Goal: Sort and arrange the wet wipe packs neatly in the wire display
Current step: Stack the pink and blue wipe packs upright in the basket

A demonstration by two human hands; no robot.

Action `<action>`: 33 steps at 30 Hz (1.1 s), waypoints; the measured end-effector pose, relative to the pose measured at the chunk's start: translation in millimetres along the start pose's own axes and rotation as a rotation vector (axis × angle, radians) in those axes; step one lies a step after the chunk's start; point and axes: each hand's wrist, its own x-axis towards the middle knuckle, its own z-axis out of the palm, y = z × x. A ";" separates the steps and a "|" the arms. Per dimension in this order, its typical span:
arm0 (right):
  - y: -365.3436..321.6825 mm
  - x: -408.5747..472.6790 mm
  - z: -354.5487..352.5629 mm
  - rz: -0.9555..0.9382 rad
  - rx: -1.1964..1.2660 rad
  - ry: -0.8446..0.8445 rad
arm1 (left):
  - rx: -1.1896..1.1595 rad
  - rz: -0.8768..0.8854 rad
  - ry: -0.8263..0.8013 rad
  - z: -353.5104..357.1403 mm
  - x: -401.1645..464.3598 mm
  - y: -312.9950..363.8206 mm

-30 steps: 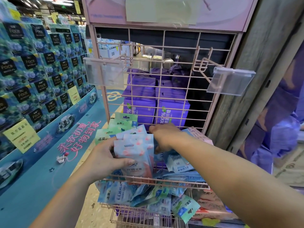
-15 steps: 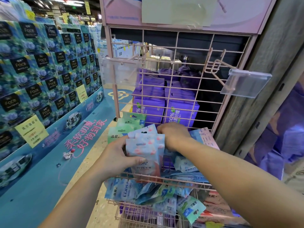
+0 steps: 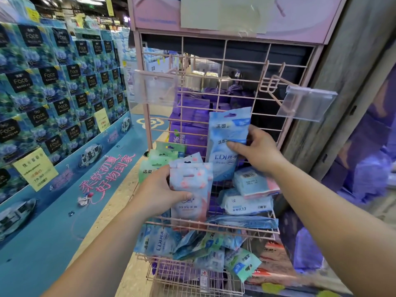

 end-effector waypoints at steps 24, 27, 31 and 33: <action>-1.7 -25.4 -19.9 -0.085 -0.077 0.163 | 0.612 0.361 -0.306 -2.2 35.5 24.8; -9.5 -29.4 -23.3 -0.140 -0.061 0.216 | 0.509 0.352 -0.283 -7.7 40.3 27.2; -19.0 -31.6 -27.5 -0.195 -0.054 0.329 | 0.433 0.346 -0.276 -13.0 57.4 29.6; -19.8 -32.1 -28.2 -0.212 -0.074 0.357 | 0.364 0.346 -0.255 -11.5 64.1 28.9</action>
